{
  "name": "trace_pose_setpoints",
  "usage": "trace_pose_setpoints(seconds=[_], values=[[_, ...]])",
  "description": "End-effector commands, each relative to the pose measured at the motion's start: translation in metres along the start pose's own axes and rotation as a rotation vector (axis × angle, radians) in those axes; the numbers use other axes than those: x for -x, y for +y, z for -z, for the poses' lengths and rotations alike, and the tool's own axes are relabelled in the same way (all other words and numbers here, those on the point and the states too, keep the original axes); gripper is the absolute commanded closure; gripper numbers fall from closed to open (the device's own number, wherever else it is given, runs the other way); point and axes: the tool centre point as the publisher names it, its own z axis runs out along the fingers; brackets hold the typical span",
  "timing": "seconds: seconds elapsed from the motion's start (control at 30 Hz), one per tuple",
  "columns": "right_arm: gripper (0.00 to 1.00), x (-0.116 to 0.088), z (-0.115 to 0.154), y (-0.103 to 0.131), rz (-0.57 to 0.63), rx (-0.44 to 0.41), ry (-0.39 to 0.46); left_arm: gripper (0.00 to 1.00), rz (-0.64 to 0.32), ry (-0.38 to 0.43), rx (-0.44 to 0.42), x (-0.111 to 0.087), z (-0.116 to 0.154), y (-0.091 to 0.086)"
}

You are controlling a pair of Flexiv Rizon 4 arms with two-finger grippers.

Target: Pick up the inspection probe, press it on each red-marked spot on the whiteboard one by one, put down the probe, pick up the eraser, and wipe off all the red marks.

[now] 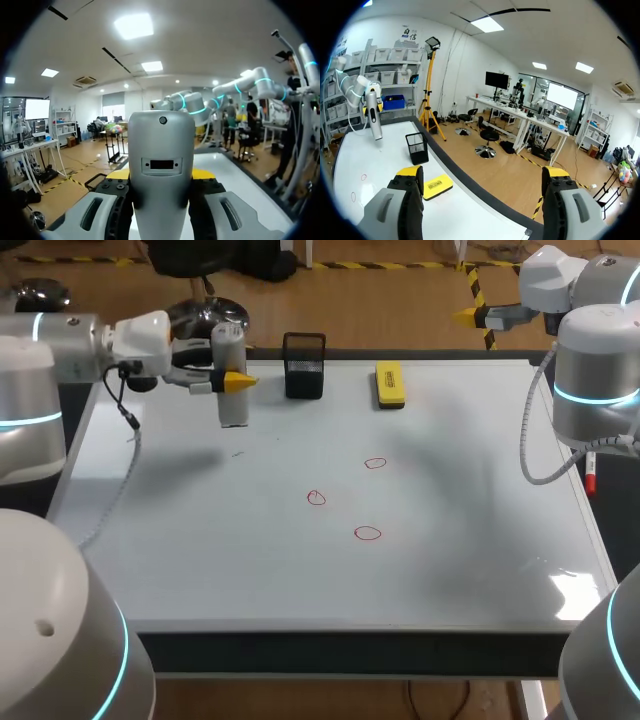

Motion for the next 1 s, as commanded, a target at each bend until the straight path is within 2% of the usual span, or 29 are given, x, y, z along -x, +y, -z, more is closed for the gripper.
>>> trace_pose_setpoints(seconds=[0.03,0.3,1.0], values=[[0.0,0.0005,-0.0005,0.0002,0.0,-0.002,0.001,1.0,-0.002,0.012,-0.011,0.0028,0.0031,0.0065],[0.0,0.0005,-0.0005,0.0002,0.0,-0.002,0.001,1.0,0.011,0.012,-0.022,0.0012,0.0103,0.0161],[0.0,0.0005,-0.0005,0.0002,0.0,-0.002,0.001,1.0,0.019,0.01,-0.027,0.0014,0.0106,0.0161]])
